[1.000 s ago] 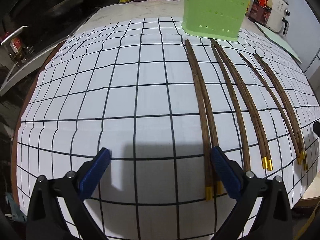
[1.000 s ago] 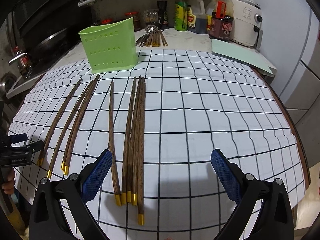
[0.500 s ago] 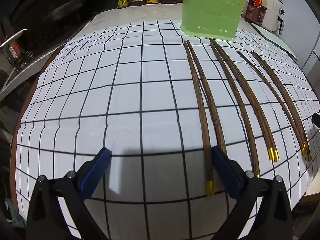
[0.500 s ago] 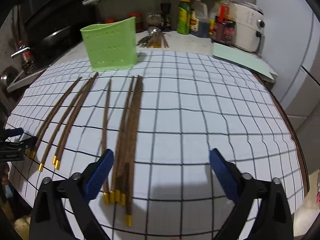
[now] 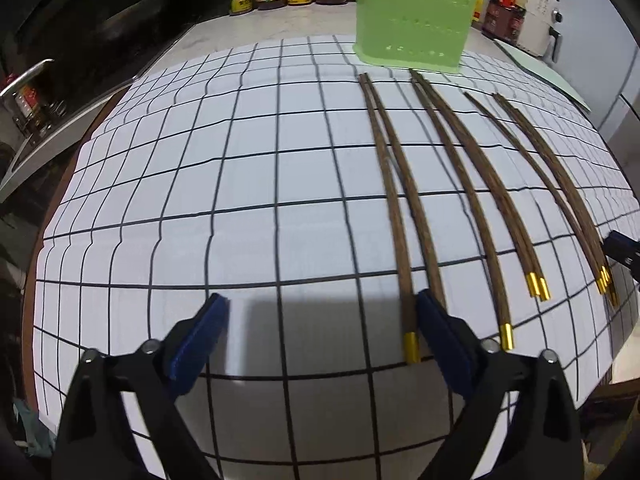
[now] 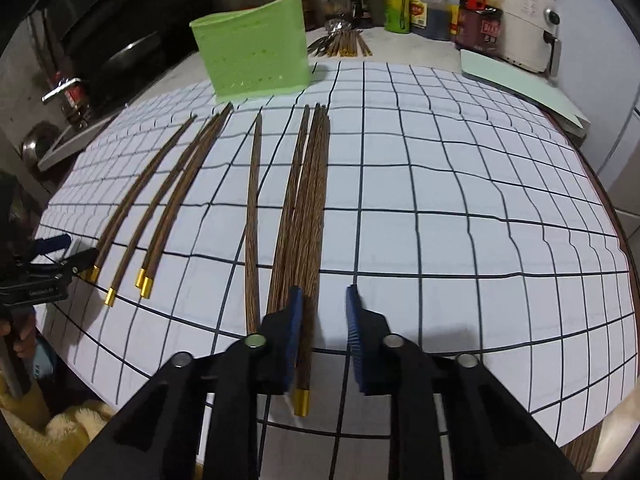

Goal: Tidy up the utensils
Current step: 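Move the right gripper down over a single brown chopstick and align fingers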

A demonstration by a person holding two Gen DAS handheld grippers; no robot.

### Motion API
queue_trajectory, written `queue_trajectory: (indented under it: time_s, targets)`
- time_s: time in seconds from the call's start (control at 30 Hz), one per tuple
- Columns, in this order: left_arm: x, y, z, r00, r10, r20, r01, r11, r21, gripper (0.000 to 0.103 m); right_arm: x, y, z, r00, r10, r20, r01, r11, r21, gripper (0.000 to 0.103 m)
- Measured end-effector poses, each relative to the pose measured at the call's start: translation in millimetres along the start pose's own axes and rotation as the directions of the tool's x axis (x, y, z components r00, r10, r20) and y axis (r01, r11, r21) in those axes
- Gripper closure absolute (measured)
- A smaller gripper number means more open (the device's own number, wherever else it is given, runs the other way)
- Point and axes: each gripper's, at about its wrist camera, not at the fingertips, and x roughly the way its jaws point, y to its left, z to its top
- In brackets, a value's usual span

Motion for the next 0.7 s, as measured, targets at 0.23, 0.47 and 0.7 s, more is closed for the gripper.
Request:
queue_trajectory:
  time_s: [0.23, 0.47, 0.7]
  targets:
    - [-6.3, -12.8, -1.3, 0.998, -0.034, 0.048, 0.031, 0.997, 0.076, 0.047, 10.5, 5.7, 6.0, 0.996, -0.079, 0.030, 0.080, 0.996, -0.032, 0.086]
    - [-9.7, -4.6, -6.2, 0.997, -0.029, 0.067, 0.021, 0.993, 0.113, 0.054, 8.1, -14.3, 3.3, 0.994, -0.092, 0.052, 0.091, 0.996, 0.022, 0.083]
    - [-20.3, -13.8, -30.9, 0.990, -0.100, 0.104, 0.083, 0.984, 0.157, 0.054, -1.3, -11.8, -13.5, 0.997, -0.013, 0.076, 0.011, 1.000, 0.021, 0.055]
